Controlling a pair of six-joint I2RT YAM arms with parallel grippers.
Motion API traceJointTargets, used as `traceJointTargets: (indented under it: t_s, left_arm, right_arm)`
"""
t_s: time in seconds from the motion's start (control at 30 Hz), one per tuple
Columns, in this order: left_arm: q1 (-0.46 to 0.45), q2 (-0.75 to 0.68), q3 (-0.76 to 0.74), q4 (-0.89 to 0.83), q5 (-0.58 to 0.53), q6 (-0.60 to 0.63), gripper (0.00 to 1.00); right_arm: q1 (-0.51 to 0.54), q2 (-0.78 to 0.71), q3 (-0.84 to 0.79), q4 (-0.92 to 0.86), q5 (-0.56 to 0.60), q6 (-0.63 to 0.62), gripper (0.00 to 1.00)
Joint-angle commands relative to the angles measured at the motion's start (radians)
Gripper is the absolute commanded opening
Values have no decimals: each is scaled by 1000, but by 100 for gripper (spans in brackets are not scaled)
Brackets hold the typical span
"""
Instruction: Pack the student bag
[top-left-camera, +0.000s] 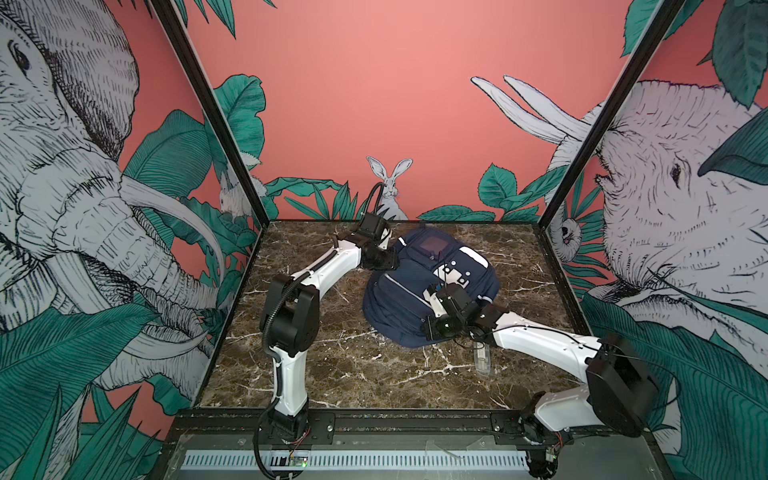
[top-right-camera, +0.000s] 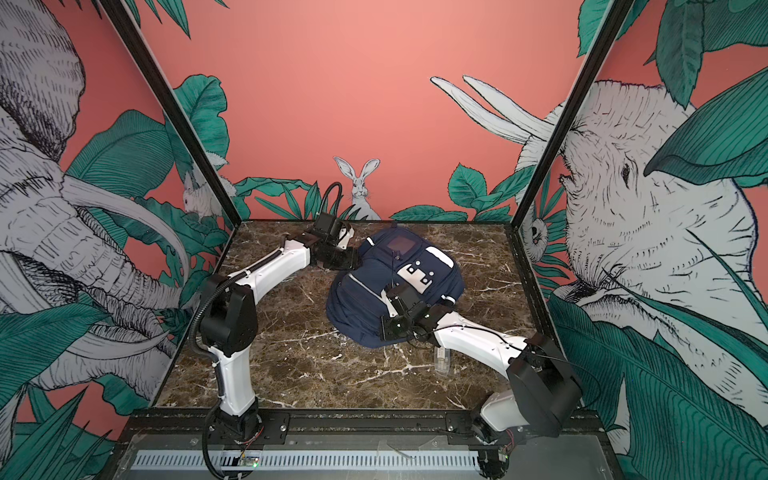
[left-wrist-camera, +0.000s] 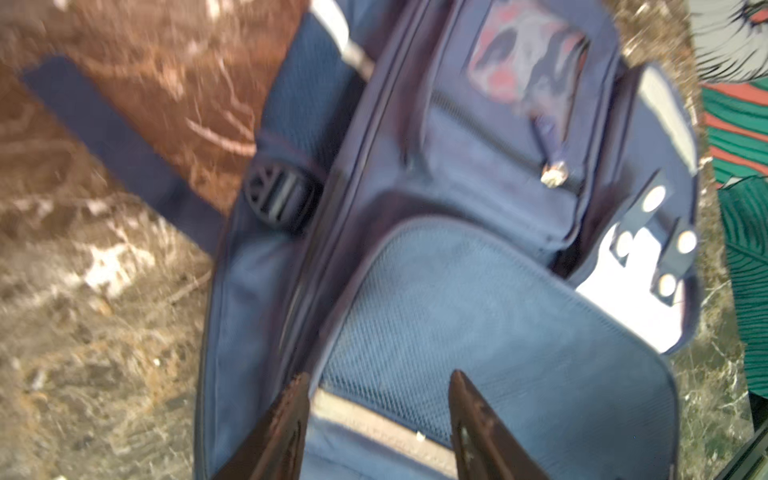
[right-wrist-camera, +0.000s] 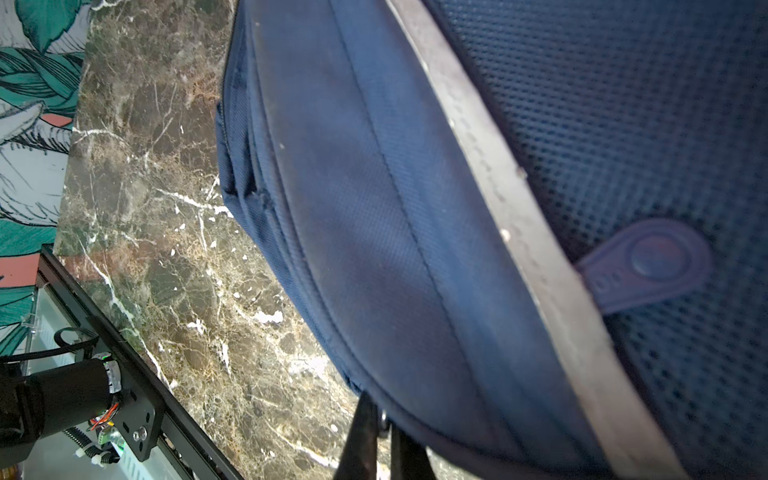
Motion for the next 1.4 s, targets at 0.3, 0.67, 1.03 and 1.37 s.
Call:
traceJointTargets:
  t_s: [0.3,0.67,1.03,1.37]
  left_arm:
    - [8,176,131,-44,138,59,52]
    - [83,57,-80,152,238,-84,0]
    - [200,-269,-603,612,128,-473,0]
    - [114,-348,-745,769,58,-637,0]
  right_arm:
    - [-9,-30,-1,-41,4,-22,0]
    - [-10,-1,25,-43,-9,-23,0]
    - [-10,68,98,-17,-26,-20,0]
    - [14,233,252,18,-83,-2,0]
